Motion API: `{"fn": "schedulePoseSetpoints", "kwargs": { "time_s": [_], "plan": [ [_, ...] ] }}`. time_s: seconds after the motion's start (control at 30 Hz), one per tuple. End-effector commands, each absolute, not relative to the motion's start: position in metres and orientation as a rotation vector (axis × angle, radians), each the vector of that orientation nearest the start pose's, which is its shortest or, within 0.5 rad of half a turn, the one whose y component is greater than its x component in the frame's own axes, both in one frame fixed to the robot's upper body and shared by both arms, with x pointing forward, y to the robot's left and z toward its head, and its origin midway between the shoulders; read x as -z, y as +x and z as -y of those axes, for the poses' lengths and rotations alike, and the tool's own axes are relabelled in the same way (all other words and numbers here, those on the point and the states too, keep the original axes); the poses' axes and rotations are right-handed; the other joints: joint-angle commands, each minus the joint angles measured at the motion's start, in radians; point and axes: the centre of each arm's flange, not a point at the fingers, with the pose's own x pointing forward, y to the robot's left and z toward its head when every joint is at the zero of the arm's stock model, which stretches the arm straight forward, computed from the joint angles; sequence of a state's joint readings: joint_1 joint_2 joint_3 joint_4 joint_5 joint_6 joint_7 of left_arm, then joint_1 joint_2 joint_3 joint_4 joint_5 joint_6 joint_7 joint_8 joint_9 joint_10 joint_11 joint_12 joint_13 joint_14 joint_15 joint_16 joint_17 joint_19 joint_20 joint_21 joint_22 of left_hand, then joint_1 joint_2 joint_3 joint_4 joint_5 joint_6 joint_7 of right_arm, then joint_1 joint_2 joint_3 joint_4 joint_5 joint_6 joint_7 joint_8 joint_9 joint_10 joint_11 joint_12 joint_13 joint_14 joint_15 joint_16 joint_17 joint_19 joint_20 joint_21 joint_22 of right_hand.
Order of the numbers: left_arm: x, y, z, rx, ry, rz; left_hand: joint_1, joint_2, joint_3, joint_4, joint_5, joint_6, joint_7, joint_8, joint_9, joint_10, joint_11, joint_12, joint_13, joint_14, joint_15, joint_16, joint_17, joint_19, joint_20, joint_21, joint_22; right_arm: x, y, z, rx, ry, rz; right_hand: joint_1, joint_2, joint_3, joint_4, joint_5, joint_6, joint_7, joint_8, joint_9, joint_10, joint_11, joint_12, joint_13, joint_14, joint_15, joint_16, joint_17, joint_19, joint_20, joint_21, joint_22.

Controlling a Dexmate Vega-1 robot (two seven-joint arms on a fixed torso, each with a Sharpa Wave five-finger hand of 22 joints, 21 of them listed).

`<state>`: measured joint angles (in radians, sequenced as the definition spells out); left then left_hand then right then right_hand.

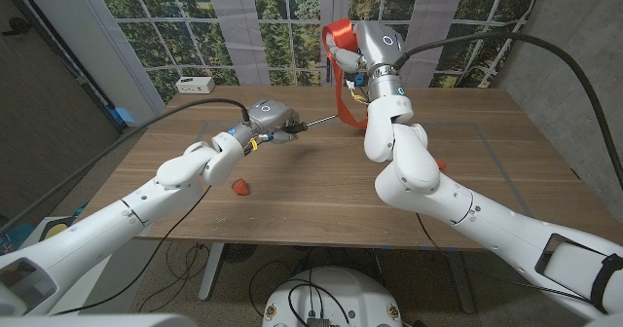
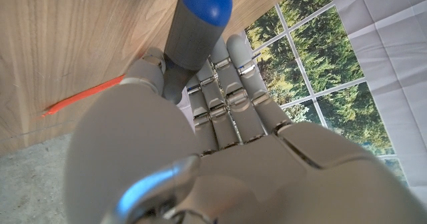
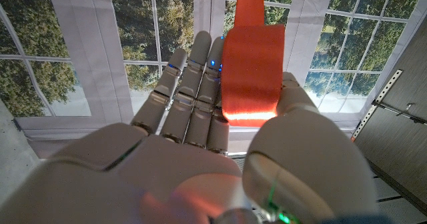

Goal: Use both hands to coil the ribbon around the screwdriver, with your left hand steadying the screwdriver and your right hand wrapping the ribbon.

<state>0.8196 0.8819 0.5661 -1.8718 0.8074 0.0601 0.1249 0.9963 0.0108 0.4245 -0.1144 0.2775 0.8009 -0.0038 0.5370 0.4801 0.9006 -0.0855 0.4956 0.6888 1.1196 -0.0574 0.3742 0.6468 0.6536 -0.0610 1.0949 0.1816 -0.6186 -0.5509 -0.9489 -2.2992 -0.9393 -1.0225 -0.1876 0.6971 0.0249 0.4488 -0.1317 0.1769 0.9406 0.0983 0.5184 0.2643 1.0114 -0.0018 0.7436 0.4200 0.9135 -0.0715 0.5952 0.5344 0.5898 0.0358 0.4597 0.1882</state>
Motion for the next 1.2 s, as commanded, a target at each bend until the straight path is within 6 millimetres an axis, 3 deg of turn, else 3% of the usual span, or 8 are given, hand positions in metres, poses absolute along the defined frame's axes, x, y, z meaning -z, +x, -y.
{"fn": "schedulePoseSetpoints", "kwargs": {
  "time_s": [0.03,0.57,0.93,1.2],
  "plan": [
    [-0.060,0.571,-0.210,-0.116,1.569,0.922,0.143,0.131,0.011,0.003,0.006,0.021,-0.012,0.004,0.005,0.085,-0.072,-0.001,0.004,0.162,-0.169,0.002,0.007,-0.006,-0.069,0.007,0.001,-0.118,0.407,0.086,0.560,-1.126,0.923,0.154,0.143,0.025,0.018,0.003,0.089,-0.082,0.007,0.024,0.020,-0.008,0.007,0.001,0.064,-0.072,-0.003,0.006,0.001,0.003,0.007,0.001],
    [-0.075,0.582,-0.184,-0.092,1.530,0.963,0.145,0.133,0.014,0.002,0.005,0.021,-0.011,0.002,0.005,0.085,-0.071,-0.002,0.011,0.167,-0.169,0.001,0.014,-0.004,-0.064,0.011,0.000,-0.102,0.382,0.091,0.569,-1.156,0.932,0.156,0.142,0.027,0.017,0.002,0.087,-0.083,0.011,0.027,0.026,-0.008,0.015,0.002,0.071,-0.071,-0.009,0.013,0.002,0.004,0.009,0.001],
    [-0.070,0.571,-0.183,-0.097,1.527,0.977,0.145,0.133,0.016,0.003,0.004,0.022,-0.009,0.002,0.007,0.084,-0.070,-0.005,0.015,0.169,-0.168,0.000,0.019,-0.002,-0.063,0.014,0.000,-0.107,0.409,0.103,0.589,-1.173,0.811,0.158,0.142,0.028,0.017,0.001,0.089,-0.081,0.012,0.026,0.025,-0.010,0.017,0.001,0.075,-0.072,-0.010,0.018,0.006,0.003,0.011,0.002],
    [-0.067,0.560,-0.190,-0.124,1.524,0.972,0.144,0.132,0.017,0.003,0.003,0.024,-0.010,0.001,0.006,0.087,-0.071,-0.008,0.013,0.169,-0.168,-0.002,0.022,-0.003,-0.063,0.015,0.000,-0.110,0.426,0.125,0.608,-1.112,0.721,0.159,0.142,0.028,0.017,0.001,0.089,-0.082,0.013,0.025,0.026,-0.010,0.017,-0.001,0.075,-0.072,-0.013,0.021,0.007,0.003,0.013,0.002]
  ]
}}
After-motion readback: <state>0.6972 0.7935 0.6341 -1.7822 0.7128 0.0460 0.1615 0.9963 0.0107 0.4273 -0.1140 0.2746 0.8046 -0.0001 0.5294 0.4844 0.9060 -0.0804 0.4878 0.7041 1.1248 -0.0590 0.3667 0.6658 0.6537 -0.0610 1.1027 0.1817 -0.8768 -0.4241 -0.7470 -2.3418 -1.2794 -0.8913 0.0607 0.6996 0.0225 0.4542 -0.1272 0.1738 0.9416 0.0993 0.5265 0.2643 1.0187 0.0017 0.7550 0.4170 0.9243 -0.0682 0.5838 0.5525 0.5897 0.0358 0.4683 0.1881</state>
